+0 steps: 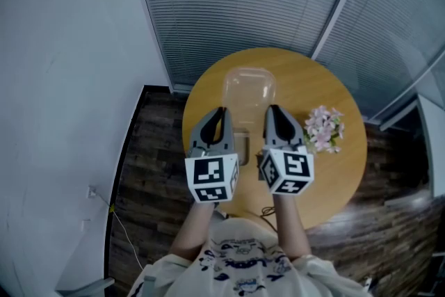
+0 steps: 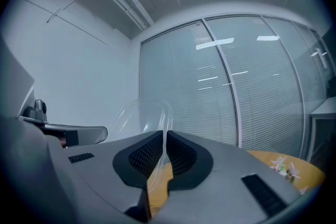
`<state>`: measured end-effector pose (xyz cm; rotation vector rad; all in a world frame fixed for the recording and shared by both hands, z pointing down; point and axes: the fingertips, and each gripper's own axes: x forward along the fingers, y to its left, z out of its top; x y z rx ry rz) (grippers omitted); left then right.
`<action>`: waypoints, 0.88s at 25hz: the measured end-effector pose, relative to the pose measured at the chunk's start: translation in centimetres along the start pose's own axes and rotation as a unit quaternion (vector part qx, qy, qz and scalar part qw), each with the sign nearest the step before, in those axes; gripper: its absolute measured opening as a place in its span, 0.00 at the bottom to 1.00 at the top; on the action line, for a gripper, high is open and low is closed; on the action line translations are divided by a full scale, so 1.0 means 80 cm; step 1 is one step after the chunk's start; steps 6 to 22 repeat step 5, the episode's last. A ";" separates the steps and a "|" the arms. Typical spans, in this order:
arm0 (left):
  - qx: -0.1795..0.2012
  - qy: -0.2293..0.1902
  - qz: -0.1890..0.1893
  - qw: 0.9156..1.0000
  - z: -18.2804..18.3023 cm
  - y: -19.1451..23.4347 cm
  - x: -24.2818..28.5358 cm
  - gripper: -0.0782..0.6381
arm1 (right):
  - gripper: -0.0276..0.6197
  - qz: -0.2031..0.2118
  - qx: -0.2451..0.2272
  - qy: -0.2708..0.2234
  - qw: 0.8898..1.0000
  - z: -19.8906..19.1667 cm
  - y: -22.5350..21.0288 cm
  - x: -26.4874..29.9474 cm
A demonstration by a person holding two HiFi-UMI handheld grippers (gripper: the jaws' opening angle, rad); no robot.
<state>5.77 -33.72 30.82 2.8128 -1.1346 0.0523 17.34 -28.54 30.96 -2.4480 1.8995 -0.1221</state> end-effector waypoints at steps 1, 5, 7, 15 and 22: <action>0.000 0.000 0.000 1.000 0.000 0.000 0.000 0.14 | 0.08 0.000 0.000 0.001 1.000 0.000 0.000 0.000; 0.000 0.001 -0.001 1.000 -0.002 0.001 0.002 0.14 | 0.08 -0.001 0.000 0.002 1.000 -0.002 -0.001 0.003; 0.000 0.001 -0.001 1.000 -0.002 0.001 0.002 0.14 | 0.08 -0.001 0.000 0.002 1.000 -0.002 -0.001 0.003; 0.000 0.001 -0.001 1.000 -0.002 0.001 0.002 0.14 | 0.08 -0.001 0.000 0.002 1.000 -0.002 -0.001 0.003; 0.000 0.001 -0.001 1.000 -0.002 0.001 0.002 0.14 | 0.08 -0.001 0.000 0.002 1.000 -0.002 -0.001 0.003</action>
